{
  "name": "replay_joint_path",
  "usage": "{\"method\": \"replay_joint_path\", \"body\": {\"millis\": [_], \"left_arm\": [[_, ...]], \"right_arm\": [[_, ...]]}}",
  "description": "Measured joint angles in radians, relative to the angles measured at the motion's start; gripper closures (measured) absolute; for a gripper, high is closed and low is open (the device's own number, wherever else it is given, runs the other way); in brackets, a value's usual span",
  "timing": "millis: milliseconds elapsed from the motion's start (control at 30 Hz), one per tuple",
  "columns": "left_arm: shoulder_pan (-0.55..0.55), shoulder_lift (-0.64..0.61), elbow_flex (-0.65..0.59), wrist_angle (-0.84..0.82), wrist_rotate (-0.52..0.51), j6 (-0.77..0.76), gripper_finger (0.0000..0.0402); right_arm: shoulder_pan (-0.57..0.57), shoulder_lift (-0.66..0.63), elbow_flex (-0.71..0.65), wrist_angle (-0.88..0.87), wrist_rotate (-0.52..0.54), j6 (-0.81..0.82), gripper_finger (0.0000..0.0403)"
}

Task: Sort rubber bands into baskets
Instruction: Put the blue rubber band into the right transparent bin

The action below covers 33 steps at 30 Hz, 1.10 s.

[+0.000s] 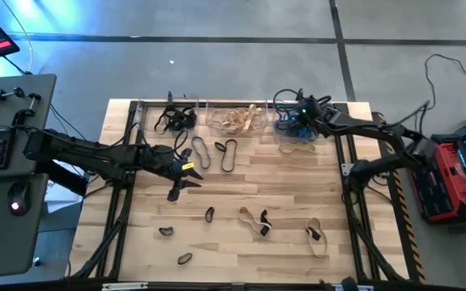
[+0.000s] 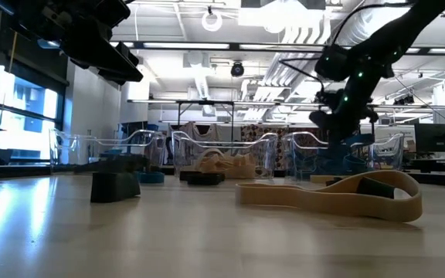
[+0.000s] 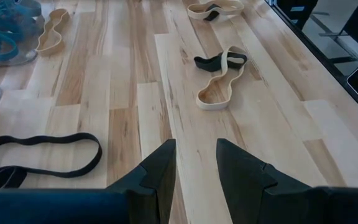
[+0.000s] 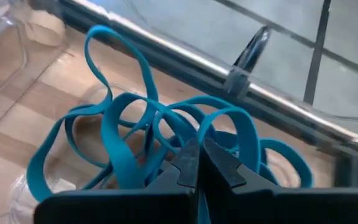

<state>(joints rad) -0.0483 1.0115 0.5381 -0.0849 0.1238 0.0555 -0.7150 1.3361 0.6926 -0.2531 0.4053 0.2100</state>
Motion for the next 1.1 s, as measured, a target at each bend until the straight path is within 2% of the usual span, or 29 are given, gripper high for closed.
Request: {"method": "replay_joint_path", "body": {"millis": [267, 533, 933, 1100], "left_arm": [[0.0, 0.0, 0.0, 0.0, -0.003, 0.0, 0.0296], [0.0, 0.0, 0.0, -0.001, -0.003, 0.0, 0.0296], [0.001, 0.0, 0.0, -0.001, -0.003, 0.0, 0.0296], [0.002, 0.0, 0.0, -0.002, -0.003, -0.002, 0.0296]], "right_arm": [[-0.048, 0.157, 0.097, 0.004, -0.071, -0.007, 0.0403], [-0.058, 0.177, 0.224, -0.156, -0.112, -0.022, 0.0403], [-0.083, 0.177, 0.082, -0.068, -0.206, 0.055, 0.0403], [-0.096, 0.177, 0.07, -0.056, -0.22, 0.055, 0.0399]]}}
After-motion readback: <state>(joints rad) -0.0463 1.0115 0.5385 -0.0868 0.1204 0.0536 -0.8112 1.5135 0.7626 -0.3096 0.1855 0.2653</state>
